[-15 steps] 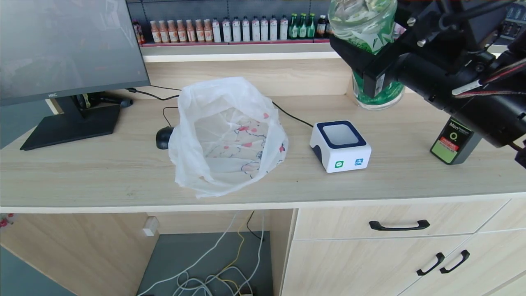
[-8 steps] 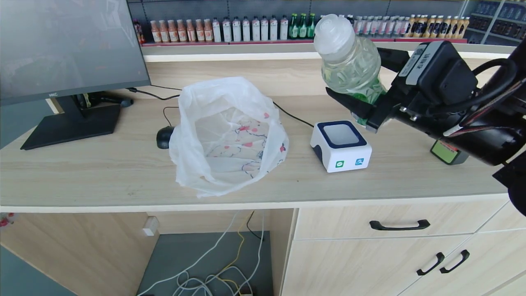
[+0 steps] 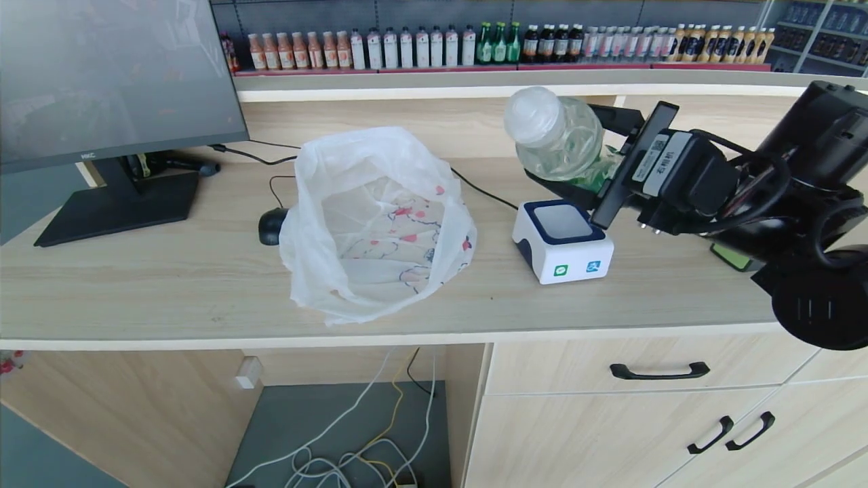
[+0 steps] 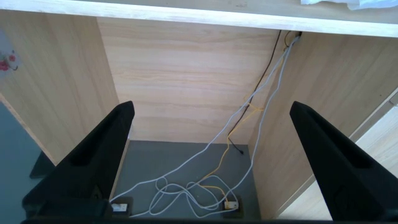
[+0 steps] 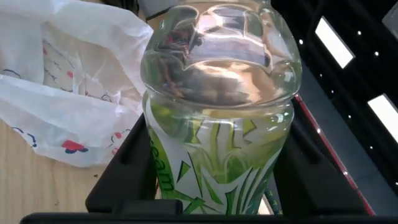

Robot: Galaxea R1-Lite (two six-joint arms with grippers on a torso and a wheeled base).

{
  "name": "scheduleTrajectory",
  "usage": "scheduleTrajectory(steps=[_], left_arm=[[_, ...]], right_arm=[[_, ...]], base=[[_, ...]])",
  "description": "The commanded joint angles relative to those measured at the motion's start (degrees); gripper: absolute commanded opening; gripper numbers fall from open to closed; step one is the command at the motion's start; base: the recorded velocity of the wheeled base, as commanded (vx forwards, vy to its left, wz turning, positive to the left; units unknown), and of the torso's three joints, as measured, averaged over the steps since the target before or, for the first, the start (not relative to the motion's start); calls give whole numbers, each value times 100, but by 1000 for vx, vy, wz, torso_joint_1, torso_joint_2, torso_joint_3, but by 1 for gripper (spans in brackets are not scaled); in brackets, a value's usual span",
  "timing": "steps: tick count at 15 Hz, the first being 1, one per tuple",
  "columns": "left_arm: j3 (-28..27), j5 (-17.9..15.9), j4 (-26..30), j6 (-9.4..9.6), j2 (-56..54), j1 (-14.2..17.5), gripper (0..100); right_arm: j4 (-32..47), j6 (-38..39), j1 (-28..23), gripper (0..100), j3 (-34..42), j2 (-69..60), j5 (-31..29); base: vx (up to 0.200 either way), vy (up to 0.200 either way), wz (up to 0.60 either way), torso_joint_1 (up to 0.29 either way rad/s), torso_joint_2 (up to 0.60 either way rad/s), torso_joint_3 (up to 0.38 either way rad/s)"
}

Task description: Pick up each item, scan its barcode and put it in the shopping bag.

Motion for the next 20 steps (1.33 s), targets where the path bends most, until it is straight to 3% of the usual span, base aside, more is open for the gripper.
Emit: scheduleTrajectory(steps=[1,8,20], left_arm=[[0,0,-2,-1,-2,0,100],[0,0,-2,-1,-2,0,100],[0,0,-2,-1,-2,0,100]], right_arm=[[0,-134,-69,0,-6,193,200],[8,-635,-139,0,56,369,1000],[61,-696,-306,0,152,422,1141]], base=[[0,0,0,0,0,0],[0,0,0,0,0,0],[0,0,0,0,0,0]])
